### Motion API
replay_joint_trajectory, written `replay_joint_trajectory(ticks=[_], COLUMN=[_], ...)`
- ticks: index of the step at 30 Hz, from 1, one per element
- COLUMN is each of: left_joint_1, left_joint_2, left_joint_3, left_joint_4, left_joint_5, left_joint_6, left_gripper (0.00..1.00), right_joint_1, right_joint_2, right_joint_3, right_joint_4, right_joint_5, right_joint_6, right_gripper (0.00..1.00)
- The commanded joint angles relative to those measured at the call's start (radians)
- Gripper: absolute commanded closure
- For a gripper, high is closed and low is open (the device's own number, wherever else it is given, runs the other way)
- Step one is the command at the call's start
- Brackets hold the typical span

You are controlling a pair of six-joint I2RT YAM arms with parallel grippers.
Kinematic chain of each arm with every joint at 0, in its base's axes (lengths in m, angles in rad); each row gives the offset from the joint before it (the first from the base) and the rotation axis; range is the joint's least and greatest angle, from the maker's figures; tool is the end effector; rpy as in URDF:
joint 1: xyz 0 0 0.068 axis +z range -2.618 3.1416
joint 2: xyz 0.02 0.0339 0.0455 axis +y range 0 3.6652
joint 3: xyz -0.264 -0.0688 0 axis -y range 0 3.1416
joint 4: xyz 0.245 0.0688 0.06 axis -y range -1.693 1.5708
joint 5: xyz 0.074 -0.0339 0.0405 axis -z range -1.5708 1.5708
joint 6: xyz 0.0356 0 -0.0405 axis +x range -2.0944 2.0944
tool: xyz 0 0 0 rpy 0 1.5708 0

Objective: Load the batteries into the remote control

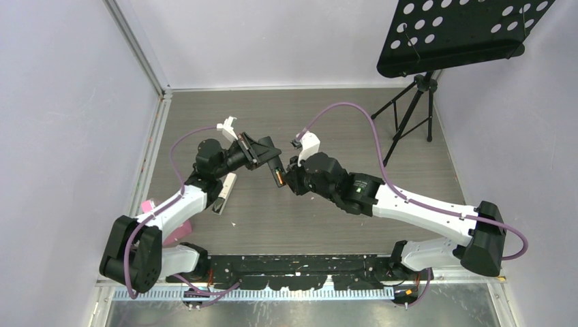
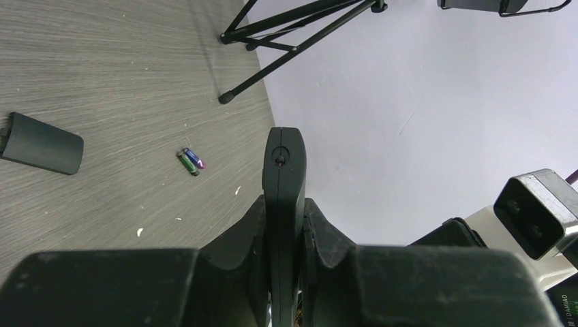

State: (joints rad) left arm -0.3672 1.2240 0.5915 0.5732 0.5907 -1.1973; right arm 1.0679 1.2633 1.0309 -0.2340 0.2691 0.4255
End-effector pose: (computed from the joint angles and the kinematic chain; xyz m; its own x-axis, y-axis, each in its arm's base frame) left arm 0.2418 -0.1143 0.2592 -0.7809 -0.5281 -0.3335 0.2466 0.2298 -0.9415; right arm 0.1476 0.2487 0.3184 -0.4988 -0.0812 -0.8629 -0.5756 0.7753 0.2598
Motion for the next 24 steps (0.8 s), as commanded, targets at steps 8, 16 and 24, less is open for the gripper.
replay_joint_trajectory(ticks=[8, 16, 24], left_joint_1=[-0.001, -0.001, 0.0], left_joint_2=[-0.011, -0.025, -0.048], left_joint_3=[0.008, 0.015, 0.016], left_joint_4=[0.156, 0.142, 0.115], left_joint_5=[0.035, 0.022, -0.001], left_joint_6=[-0.172, -0.191, -0.195], left_gripper=[1.0, 1.0, 0.99], right_joint_1=[0.006, 0.006, 0.005], right_joint_2=[0.029, 0.035, 0.04], right_joint_3=[0.047, 0.064, 0.125], right_joint_4=[0.006, -0.016, -0.052], right_joint_5=[0.035, 0.04, 0.064], right_joint_6=[0.014, 0.033, 0.065], right_gripper=[0.87, 0.77, 0.66])
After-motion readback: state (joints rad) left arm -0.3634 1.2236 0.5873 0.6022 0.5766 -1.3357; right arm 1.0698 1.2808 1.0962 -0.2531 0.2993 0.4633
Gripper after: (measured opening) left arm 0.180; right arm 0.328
